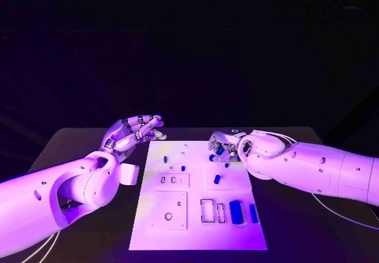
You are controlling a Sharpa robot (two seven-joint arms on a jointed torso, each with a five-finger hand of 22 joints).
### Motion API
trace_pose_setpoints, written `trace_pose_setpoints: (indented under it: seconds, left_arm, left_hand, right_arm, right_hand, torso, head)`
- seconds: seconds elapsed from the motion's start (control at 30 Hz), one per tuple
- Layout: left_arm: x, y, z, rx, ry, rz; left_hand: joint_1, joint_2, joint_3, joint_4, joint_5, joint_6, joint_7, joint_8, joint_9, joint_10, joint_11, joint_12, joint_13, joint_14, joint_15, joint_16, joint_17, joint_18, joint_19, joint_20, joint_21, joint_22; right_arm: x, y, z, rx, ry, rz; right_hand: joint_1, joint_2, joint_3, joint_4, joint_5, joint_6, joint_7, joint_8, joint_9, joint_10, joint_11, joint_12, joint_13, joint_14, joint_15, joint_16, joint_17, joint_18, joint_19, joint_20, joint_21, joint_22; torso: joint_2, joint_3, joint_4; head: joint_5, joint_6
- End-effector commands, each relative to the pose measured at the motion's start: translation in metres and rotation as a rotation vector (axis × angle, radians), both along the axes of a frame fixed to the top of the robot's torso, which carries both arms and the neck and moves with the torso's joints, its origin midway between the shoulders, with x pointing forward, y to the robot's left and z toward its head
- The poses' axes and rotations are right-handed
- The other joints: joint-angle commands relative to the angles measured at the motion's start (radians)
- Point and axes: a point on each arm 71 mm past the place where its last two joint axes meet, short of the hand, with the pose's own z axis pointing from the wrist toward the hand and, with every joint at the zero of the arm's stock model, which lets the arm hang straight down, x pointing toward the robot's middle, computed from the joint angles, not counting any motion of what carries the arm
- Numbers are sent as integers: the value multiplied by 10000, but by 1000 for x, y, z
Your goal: Assemble the parts on the task board
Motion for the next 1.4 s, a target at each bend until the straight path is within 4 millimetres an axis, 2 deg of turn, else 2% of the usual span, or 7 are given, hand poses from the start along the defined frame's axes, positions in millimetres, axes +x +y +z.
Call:
trace_pose_setpoints:
  seconds: [0.03,0.47,0.63,0.8,0.87,1.23,1.4]
  left_arm:
    - [0,-1,1,-190,95,-92]
    - [3,4,0,-294,237,133]
    - [3,5,0,-298,257,185]
    - [3,5,0,-341,350,218]
    - [3,5,0,-361,379,215]
    - [4,5,-1,-464,473,184]
    - [5,5,-1,-507,511,165]
  left_hand:
    - [-57,-51,-6,67,-25,-70,378,-32,7,-11,63,-35,-9,-23,78,-67,13,122,-19,13,-8,-10]
    - [-61,-13,7,73,-23,-77,403,-35,10,-14,78,-54,-7,-32,89,-79,21,123,-22,17,-10,-14]
    - [-57,13,20,73,-22,-72,410,-33,13,-7,82,-60,-4,-33,93,-83,27,124,-20,19,-8,-16]
    - [-28,72,60,58,-21,-61,415,-26,22,13,86,-72,1,-35,96,-93,40,126,-14,21,-3,-18]
    - [-14,87,74,50,-21,-59,415,-24,24,19,86,-77,2,-35,96,-96,44,127,-11,21,-1,-19]
    - [15,107,98,33,-21,-56,414,-22,28,27,86,-85,4,-36,96,-102,51,128,-7,21,2,-20]
    - [15,107,98,33,-21,-56,414,-22,28,27,86,-85,4,-36,96,-102,51,128,-7,21,2,-20]
  right_arm:
    - [1,-1,-4,-424,0,25]
    - [1,5,-7,-235,77,197]
    - [1,5,-7,-182,144,208]
    - [1,5,-8,-213,243,205]
    - [1,5,-9,-231,272,199]
    - [2,6,-11,-292,334,133]
    - [3,8,-11,-305,338,119]
  right_hand:
    - [111,13,-54,9,67,79,3,-58,14,-77,7,10,15,95,43,86,71,-185,95,12,86,106]
    - [179,226,203,110,143,282,-45,19,113,159,-45,201,105,170,12,768,700,-298,395,15,685,950]
    - [164,274,393,159,142,445,-110,121,200,399,-116,339,164,189,-35,1027,914,-343,500,-20,930,1301]
    - [220,334,578,144,233,584,-189,242,298,609,-199,460,225,179,-103,1169,1006,-371,556,-65,1090,1534]
    - [249,358,711,126,96,601,-204,282,343,633,-212,473,240,174,-119,1235,1048,-382,568,-85,1152,1626]
    - [229,319,774,119,19,588,-200,299,373,614,-211,463,243,162,-123,1258,1043,-392,576,-88,1193,1692]
    - [155,273,785,151,-28,560,-191,301,391,584,-198,448,241,156,-116,1283,1051,-398,577,-81,1217,1731]
  torso:
    - [23,7,19]
    - [49,2,2]
    - [46,-12,3]
    - [71,-13,-6]
    - [79,-17,-12]
    - [95,-25,26]
    - [98,-13,18]
  head:
    - [3,-1]
    - [67,-56]
    - [68,-72]
    - [45,-145]
    - [42,-165]
    - [-69,-227]
    - [-47,-269]
